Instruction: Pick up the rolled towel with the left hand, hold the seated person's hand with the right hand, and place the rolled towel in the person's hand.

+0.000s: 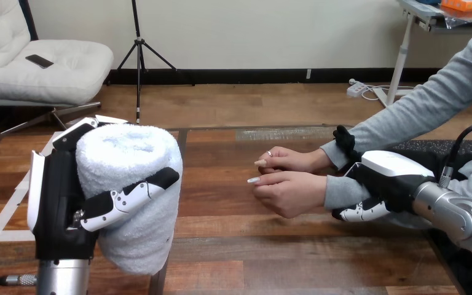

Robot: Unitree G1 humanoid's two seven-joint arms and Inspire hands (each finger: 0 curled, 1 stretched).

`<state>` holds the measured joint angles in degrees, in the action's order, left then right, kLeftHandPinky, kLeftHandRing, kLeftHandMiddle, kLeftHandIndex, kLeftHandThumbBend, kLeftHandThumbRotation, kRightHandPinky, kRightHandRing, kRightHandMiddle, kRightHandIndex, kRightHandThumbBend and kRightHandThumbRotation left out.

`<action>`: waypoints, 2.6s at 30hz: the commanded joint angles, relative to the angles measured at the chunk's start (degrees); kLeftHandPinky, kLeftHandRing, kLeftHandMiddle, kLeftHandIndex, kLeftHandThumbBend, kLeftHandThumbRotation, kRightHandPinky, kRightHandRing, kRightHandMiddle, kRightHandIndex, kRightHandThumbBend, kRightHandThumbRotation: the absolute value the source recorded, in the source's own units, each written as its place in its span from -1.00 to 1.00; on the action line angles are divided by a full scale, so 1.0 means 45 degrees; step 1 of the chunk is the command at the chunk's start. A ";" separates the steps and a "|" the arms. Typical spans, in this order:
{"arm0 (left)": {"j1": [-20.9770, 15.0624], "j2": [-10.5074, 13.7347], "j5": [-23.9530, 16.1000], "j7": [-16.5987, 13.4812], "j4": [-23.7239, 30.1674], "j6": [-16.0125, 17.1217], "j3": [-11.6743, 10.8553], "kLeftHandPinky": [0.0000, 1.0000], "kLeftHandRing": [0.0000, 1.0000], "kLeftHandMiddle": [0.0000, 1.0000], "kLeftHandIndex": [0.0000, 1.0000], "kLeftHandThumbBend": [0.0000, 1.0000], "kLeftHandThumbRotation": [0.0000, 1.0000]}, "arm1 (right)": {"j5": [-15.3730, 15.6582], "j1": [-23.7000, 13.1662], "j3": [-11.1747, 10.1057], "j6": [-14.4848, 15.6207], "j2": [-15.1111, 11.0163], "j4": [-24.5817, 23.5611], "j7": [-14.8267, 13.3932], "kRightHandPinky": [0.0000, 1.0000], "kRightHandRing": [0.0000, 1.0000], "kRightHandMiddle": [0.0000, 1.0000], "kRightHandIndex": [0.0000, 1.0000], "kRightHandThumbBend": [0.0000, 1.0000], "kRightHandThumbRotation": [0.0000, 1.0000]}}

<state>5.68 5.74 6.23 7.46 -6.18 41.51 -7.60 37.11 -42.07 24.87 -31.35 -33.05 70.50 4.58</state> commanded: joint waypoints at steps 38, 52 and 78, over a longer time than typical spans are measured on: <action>-0.0686 -0.0096 0.0098 -0.0042 0.0222 0.0243 0.0015 -0.48 -0.37 -0.22 -0.13 0.31 -1.00 | -0.0462 -0.0074 -0.0232 -0.0337 0.0203 -0.0071 -0.0052 -0.44 -0.34 -0.22 -0.23 -0.11 -0.29; -0.1122 -0.0162 0.0184 -0.0068 -0.0137 0.0193 0.0025 -0.48 -0.38 -0.24 -0.13 0.33 -1.00 | -0.0902 -0.0039 -0.0501 -0.0732 0.0140 -0.0106 0.0141 -0.49 -0.39 -0.28 -0.28 -0.10 -0.35; -0.2874 0.0072 -0.0281 -0.0127 -0.1675 -0.0074 0.0091 -0.44 -0.34 -0.22 -0.15 0.30 -1.00 | -0.1729 -0.0010 -0.0985 -0.1411 -0.0027 -0.0517 0.0652 -0.55 -0.46 -0.35 -0.35 -0.10 -0.40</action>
<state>-0.02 5.62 5.08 6.71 -12.01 40.36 -7.61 31.78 -40.77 22.47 -35.61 -33.85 70.48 7.50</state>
